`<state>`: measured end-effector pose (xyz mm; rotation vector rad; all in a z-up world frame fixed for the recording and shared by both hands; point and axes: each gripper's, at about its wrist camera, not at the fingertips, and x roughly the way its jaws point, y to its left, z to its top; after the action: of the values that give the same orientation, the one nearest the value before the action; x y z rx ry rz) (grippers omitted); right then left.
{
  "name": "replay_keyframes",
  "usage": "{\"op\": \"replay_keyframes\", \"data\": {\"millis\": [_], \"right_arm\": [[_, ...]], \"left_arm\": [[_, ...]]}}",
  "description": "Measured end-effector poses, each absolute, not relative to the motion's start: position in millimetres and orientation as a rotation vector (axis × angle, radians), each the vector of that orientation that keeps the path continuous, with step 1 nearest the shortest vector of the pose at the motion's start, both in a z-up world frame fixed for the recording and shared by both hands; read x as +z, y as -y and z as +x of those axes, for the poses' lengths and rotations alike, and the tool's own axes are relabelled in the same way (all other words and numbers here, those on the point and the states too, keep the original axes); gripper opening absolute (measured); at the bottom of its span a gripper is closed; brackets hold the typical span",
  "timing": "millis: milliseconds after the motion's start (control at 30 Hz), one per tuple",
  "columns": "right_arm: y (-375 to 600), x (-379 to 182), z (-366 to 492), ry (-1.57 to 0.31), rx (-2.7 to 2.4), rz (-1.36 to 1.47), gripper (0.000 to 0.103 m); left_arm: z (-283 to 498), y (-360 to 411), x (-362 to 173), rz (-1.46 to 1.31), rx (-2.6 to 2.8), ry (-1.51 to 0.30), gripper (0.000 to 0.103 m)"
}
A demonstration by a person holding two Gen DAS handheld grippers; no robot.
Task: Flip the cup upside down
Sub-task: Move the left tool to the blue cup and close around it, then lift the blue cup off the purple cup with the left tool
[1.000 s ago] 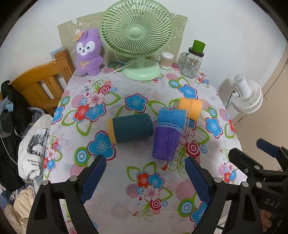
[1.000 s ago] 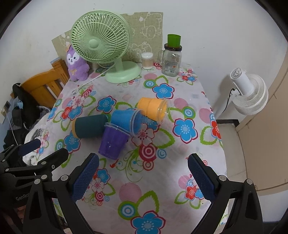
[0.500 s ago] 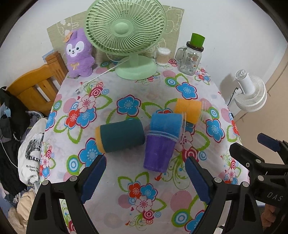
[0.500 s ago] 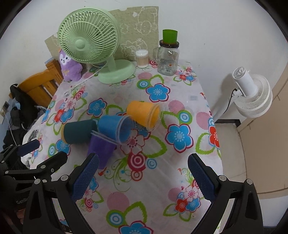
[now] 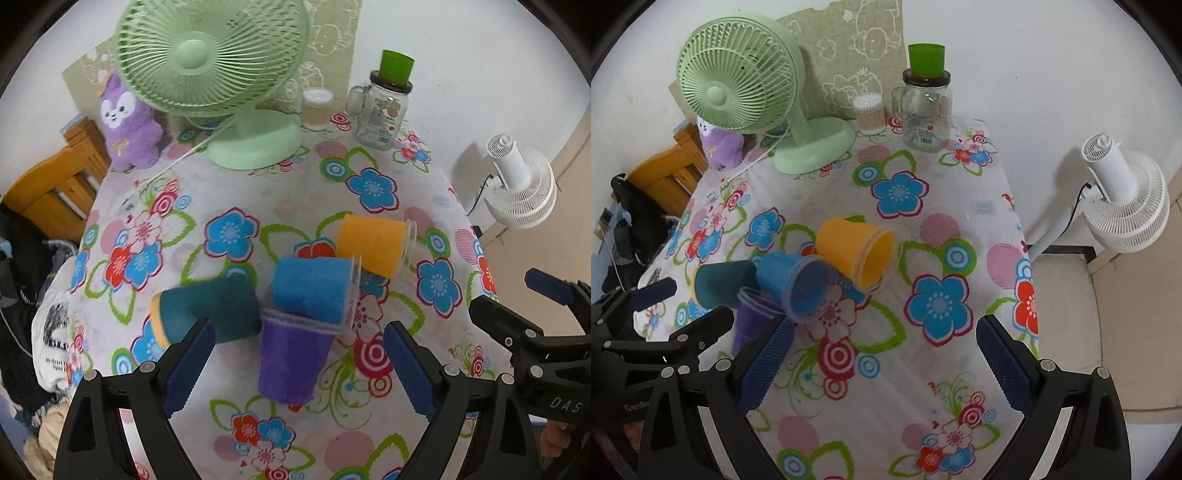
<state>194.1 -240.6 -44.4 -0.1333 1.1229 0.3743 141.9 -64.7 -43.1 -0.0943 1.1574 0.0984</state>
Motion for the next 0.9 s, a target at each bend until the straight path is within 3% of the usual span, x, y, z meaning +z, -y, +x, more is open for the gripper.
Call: {"op": "replay_keyframes", "data": {"millis": [900], "right_arm": [[240.2, -117.8, 240.1, -1.263, 0.287, -0.063, 0.100]], "left_arm": [[212.7, 60.5, -130.4, -0.075, -0.059, -1.334, 0.095]]}}
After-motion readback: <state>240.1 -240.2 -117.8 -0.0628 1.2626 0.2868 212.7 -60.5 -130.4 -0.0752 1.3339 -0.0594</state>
